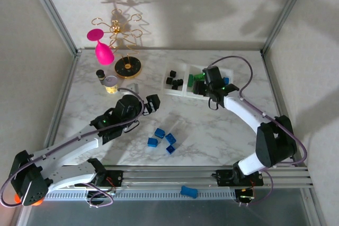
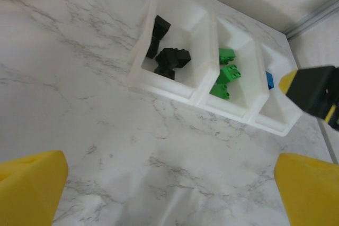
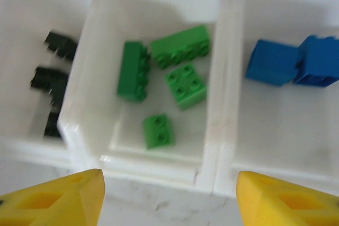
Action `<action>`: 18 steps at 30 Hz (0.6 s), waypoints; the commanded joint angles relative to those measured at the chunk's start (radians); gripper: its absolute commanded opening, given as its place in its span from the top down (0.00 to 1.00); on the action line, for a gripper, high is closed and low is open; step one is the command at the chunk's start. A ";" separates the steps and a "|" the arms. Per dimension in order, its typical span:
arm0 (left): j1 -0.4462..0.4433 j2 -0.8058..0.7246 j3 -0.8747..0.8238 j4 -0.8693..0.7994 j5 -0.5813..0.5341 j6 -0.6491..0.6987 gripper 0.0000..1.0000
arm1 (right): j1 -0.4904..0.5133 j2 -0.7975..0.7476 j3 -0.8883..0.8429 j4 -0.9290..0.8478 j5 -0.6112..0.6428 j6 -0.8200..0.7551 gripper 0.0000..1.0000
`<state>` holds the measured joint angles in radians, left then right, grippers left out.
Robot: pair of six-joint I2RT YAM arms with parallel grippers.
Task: Sort the legos into containers by color
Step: Pick up the lego from the bottom-center of the table.
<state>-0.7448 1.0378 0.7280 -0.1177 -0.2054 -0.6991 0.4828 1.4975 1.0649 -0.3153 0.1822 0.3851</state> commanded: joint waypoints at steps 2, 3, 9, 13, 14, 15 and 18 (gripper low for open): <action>-0.006 -0.063 -0.048 -0.079 -0.073 -0.040 0.00 | 0.100 -0.048 -0.049 -0.046 -0.020 0.035 0.31; -0.005 -0.075 -0.055 -0.088 -0.081 -0.045 0.00 | 0.132 -0.050 -0.057 -0.047 -0.021 0.037 0.31; -0.004 -0.140 -0.083 -0.143 -0.140 -0.094 0.00 | 0.324 -0.036 -0.107 -0.005 -0.032 0.114 0.28; -0.002 -0.165 -0.090 -0.180 -0.156 -0.124 0.00 | 0.423 0.017 -0.118 0.049 -0.062 0.144 0.26; -0.002 -0.170 -0.092 -0.194 -0.162 -0.132 0.00 | 0.450 0.035 -0.112 0.058 -0.063 0.144 0.26; -0.002 -0.176 -0.096 -0.203 -0.167 -0.141 0.01 | 0.473 0.050 -0.108 0.064 -0.063 0.143 0.25; -0.002 -0.205 -0.113 -0.214 -0.174 -0.162 0.00 | 0.531 0.086 -0.099 0.083 -0.063 0.133 0.23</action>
<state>-0.7444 0.8619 0.6407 -0.2779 -0.3389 -0.8188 0.9760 1.5578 0.9573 -0.2665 0.1265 0.5022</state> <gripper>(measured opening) 0.996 0.770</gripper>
